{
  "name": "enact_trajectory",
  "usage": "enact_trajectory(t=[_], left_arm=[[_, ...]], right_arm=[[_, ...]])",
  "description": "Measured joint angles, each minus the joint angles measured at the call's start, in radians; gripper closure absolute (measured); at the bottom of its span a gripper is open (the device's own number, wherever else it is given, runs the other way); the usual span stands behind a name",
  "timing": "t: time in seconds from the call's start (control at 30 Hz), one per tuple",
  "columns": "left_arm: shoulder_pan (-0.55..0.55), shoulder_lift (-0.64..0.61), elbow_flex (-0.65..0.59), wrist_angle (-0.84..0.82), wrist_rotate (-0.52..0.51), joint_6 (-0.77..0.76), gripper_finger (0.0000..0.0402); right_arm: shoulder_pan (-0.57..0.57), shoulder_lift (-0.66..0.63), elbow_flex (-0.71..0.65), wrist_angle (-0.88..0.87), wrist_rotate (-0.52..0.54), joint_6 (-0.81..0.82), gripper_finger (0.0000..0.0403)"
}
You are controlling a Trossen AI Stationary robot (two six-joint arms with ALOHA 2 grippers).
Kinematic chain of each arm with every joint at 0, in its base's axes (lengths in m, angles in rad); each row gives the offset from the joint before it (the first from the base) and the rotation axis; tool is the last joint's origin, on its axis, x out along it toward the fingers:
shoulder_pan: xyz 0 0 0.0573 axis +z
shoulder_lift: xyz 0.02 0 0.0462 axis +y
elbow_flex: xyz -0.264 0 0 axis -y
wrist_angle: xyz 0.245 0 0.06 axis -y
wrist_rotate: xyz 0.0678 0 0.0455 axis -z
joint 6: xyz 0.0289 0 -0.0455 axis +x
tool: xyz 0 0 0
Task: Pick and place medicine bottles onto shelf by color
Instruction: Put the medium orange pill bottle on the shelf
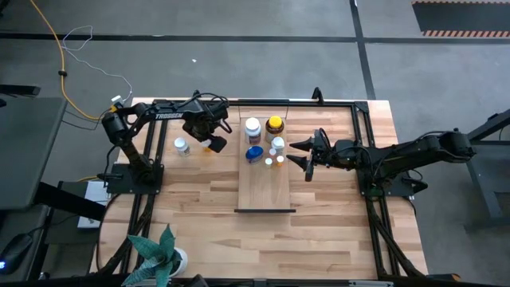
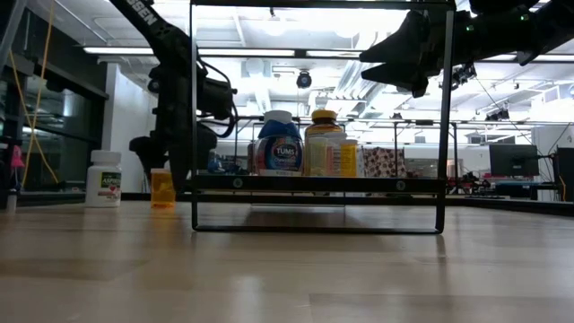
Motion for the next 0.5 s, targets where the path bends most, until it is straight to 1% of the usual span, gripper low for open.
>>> enact_trajectory(t=[0.13,0.23,0.5], left_arm=[[0.000,0.000,0.000,-0.004,0.000,0.000,0.0087],[0.000,0.000,0.000,-0.004,0.000,0.000,0.0095],[0.000,0.000,0.000,-0.006,0.000,0.000,0.0150]], right_arm=[[0.000,0.000,0.000,0.000,0.000,0.000,0.0192],[0.000,0.000,0.000,0.000,0.000,0.000,0.0192],[0.000,0.000,0.000,0.000,0.000,0.000,0.0192]])
